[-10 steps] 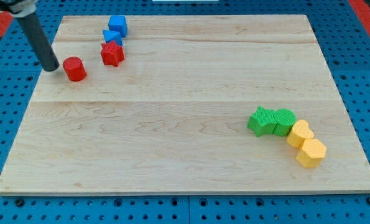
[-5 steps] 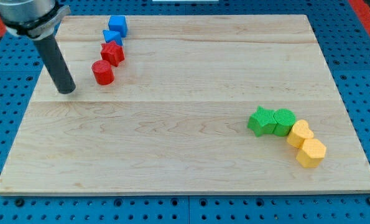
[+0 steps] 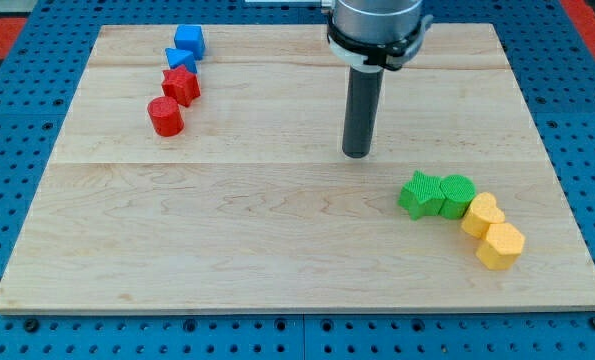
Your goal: Move green star towards top of green circle
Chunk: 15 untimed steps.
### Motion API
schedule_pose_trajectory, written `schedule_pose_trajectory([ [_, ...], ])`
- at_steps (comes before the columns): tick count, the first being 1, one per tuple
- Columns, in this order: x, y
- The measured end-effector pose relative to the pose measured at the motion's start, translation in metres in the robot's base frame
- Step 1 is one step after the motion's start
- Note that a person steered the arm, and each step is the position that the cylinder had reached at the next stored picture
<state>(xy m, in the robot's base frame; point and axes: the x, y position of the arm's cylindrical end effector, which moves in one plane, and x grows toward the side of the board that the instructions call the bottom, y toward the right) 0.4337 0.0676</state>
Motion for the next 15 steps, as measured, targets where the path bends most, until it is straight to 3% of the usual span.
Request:
schedule_pose_trajectory([
  [3, 0.120, 0.001],
  [4, 0.117, 0.048],
  [8, 0.056, 0.107],
  [10, 0.048, 0.105],
  [12, 0.098, 0.081],
  [15, 0.049, 0.057],
])
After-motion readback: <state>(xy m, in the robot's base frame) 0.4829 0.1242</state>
